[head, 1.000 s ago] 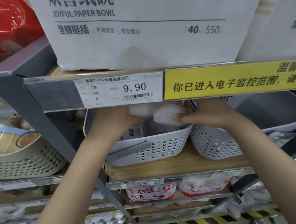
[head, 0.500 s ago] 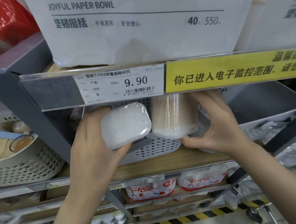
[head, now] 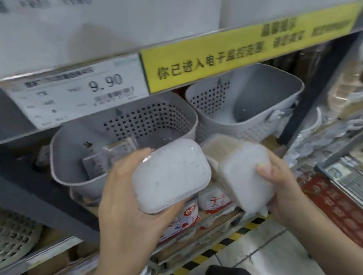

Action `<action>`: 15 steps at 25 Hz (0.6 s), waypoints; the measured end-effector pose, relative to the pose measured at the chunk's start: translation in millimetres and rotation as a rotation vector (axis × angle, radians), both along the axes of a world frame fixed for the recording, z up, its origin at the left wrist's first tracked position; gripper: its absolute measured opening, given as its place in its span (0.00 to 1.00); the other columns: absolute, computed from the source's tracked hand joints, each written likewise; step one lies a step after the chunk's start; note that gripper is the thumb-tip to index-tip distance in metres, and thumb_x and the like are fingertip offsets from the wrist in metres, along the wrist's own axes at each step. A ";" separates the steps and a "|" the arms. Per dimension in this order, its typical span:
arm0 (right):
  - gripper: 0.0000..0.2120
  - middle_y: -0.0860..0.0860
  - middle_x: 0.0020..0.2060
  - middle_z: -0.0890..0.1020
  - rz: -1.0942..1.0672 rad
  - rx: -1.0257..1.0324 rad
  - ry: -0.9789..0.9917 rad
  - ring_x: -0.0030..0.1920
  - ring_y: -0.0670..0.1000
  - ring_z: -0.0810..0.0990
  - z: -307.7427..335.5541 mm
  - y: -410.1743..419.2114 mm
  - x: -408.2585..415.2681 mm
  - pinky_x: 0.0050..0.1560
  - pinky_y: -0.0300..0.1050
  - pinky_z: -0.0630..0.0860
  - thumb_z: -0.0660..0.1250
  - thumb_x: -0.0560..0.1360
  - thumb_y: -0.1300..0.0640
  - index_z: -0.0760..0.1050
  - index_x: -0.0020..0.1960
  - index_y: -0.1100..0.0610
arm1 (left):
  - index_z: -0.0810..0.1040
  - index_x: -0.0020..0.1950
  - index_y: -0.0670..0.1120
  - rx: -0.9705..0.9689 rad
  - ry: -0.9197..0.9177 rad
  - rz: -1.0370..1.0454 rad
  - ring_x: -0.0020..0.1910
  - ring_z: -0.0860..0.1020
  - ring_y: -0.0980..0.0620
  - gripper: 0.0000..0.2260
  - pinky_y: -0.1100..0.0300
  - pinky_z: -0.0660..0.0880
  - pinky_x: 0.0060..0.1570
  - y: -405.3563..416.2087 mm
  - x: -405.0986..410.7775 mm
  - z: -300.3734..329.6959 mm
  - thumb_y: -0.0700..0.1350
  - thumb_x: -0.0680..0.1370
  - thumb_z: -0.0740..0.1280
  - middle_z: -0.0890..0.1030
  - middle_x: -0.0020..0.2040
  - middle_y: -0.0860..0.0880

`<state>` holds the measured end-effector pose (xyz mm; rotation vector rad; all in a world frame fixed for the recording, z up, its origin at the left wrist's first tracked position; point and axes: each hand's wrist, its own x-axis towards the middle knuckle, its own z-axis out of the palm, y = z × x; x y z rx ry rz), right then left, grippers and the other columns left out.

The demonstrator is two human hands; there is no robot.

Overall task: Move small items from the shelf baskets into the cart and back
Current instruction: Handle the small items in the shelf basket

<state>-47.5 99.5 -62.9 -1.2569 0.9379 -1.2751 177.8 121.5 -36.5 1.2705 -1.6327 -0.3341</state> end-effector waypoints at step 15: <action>0.37 0.62 0.61 0.78 -0.464 0.529 -0.648 0.60 0.65 0.77 -61.8 123.6 -164.0 0.56 0.68 0.74 0.79 0.59 0.43 0.76 0.64 0.56 | 0.76 0.54 0.62 0.533 0.324 -0.723 0.49 0.78 0.69 0.35 0.78 0.71 0.41 -24.6 -197.1 -56.8 0.49 0.49 0.80 0.80 0.51 0.65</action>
